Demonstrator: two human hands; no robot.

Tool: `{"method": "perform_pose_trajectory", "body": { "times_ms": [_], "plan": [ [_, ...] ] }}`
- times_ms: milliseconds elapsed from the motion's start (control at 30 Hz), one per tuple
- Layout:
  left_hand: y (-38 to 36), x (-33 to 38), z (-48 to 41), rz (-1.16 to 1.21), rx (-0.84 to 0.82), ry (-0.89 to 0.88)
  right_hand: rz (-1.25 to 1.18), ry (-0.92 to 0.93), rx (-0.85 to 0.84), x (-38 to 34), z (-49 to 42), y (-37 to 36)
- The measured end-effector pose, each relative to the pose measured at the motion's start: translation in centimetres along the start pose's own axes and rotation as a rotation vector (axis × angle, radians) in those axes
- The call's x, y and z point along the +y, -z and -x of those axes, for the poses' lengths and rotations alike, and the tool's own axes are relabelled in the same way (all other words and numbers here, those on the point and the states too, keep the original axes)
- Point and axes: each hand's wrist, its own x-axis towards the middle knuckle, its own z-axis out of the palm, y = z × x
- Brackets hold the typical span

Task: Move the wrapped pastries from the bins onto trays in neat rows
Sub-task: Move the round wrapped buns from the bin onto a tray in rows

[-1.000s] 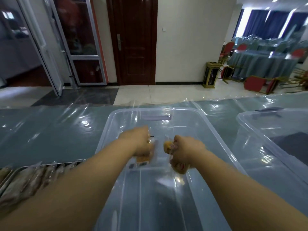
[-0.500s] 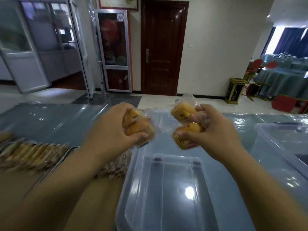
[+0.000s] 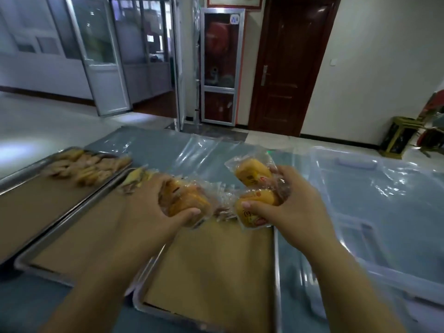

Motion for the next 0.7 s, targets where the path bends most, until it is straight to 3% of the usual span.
{"method": "perform_pose_trajectory", "body": {
  "times_ms": [367,700],
  "plan": [
    [13.0,-17.3,3.8,0.024,-0.039,0.282,-0.118,-0.138,-0.291,-7.0,3.2,-20.4],
    [20.7,-29.2,-1.9,-0.061,-0.085,0.395,-0.116,-0.214,-0.412,-8.7,-0.5,-35.4]
  ]
}}
